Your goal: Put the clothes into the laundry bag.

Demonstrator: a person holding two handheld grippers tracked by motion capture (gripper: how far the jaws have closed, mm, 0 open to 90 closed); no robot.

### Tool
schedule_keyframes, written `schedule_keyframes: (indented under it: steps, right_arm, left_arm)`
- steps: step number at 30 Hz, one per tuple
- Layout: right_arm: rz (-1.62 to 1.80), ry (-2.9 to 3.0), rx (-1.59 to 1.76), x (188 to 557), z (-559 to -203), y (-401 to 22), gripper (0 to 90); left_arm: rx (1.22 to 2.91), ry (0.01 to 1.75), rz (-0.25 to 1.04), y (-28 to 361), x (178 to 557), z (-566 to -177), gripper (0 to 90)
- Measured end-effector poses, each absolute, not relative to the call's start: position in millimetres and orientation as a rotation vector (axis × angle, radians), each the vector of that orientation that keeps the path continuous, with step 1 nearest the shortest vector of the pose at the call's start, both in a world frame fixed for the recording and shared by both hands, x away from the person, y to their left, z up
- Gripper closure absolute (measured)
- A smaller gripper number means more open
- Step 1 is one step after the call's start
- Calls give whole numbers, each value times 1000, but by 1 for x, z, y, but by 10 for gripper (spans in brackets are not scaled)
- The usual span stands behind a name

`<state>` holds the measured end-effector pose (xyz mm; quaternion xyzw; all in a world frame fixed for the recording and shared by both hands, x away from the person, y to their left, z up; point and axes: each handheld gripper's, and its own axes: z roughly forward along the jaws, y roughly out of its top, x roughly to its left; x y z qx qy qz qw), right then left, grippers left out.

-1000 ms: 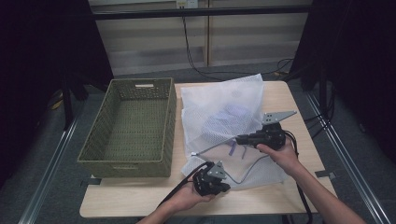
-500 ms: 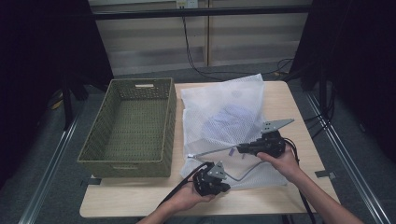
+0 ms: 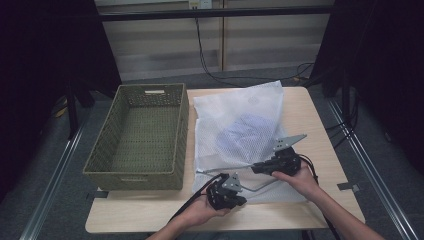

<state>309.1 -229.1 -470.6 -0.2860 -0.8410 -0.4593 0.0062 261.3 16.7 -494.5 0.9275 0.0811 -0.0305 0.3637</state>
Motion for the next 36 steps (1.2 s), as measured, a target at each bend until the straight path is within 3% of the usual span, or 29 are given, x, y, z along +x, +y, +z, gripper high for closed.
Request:
schedule_keyframes:
  steps: [17,20,31,36]
  right_arm:
    - [-1253,-2691,-913,312,-500,-221,821]
    - [-1235,-2686,-923,314,-503,-220,784]
    - [-1406,-2614,-973,307,-480,-235,497]
    - [-1466,-2599,-1051,299,-473,-256,523]
  left_arm:
    - [2364,225,-100,17,262,-496,900]
    - [2362,237,-130,18,265,-496,900]
    - [2300,282,-124,25,268,-479,846]
    - [2278,333,-74,41,274,-470,838]
